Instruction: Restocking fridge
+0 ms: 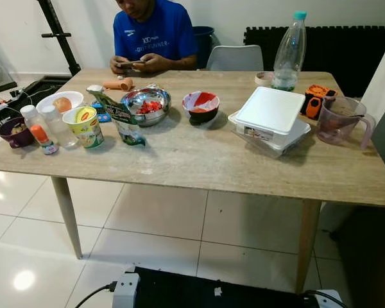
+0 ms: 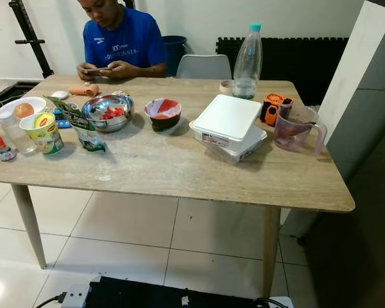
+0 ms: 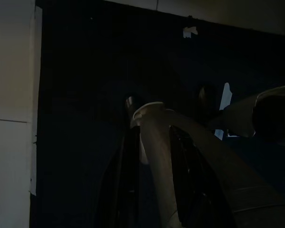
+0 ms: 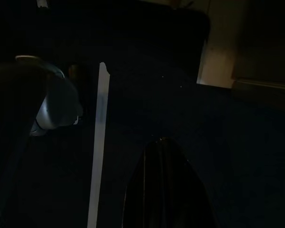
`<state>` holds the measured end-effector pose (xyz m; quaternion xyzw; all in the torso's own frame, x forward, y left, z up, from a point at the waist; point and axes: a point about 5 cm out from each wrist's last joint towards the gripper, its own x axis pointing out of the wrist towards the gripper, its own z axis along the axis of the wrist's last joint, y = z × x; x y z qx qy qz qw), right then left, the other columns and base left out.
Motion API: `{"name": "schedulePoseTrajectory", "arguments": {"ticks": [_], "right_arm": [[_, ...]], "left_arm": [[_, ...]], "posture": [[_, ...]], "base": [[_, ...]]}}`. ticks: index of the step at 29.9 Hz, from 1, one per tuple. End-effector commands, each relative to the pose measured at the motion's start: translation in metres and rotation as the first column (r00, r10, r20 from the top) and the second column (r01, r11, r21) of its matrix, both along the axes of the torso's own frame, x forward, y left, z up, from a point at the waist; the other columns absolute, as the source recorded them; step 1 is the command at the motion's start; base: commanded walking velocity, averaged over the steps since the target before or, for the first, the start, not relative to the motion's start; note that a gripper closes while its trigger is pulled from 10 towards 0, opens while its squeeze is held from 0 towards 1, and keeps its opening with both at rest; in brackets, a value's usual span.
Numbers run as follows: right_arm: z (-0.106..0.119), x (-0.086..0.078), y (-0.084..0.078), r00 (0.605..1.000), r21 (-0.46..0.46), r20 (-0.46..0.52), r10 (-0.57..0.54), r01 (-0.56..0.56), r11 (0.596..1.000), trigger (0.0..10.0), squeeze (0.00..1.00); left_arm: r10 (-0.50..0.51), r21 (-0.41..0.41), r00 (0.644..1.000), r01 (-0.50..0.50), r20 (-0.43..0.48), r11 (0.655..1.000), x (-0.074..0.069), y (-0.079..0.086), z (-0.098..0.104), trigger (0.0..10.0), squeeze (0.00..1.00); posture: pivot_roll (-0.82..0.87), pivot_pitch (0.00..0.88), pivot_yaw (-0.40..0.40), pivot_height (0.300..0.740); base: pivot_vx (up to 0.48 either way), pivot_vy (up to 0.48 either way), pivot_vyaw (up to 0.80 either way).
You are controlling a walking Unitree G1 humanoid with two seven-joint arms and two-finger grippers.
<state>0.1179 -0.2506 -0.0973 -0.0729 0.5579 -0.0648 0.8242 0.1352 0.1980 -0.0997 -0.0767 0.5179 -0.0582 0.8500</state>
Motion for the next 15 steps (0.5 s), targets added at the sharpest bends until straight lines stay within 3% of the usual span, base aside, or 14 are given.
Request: {"name": "schedulePoseTrajectory", "arguments": {"ticks": [1, 15], "right_arm": [[-0.0008, -0.0001, 0.0029, 1.0, 0.012, 0.003, 0.001, -0.002, 1.0, 10.0, 0.0], [-0.001, 0.0005, 0.0046, 1.0, 0.022, 0.003, 0.024, -0.024, 0.999, 10.0, 0.0]], "left_arm": [[0.018, 0.018, 1.0, -0.018, 0.0, 1.0, -0.0022, 0.0067, 0.0002, 10.0, 0.0], [0.01, 0.034, 1.0, -0.01, -0.001, 0.999, -0.0022, 0.0064, 0.0, 10.0, 0.0]], "posture": [[-0.04, 0.023, 0.038, 0.74], [-0.04, 0.023, 0.038, 0.74]], "base": [[0.0, 0.0, 0.0], [0.0, 0.0, 0.0]]}}
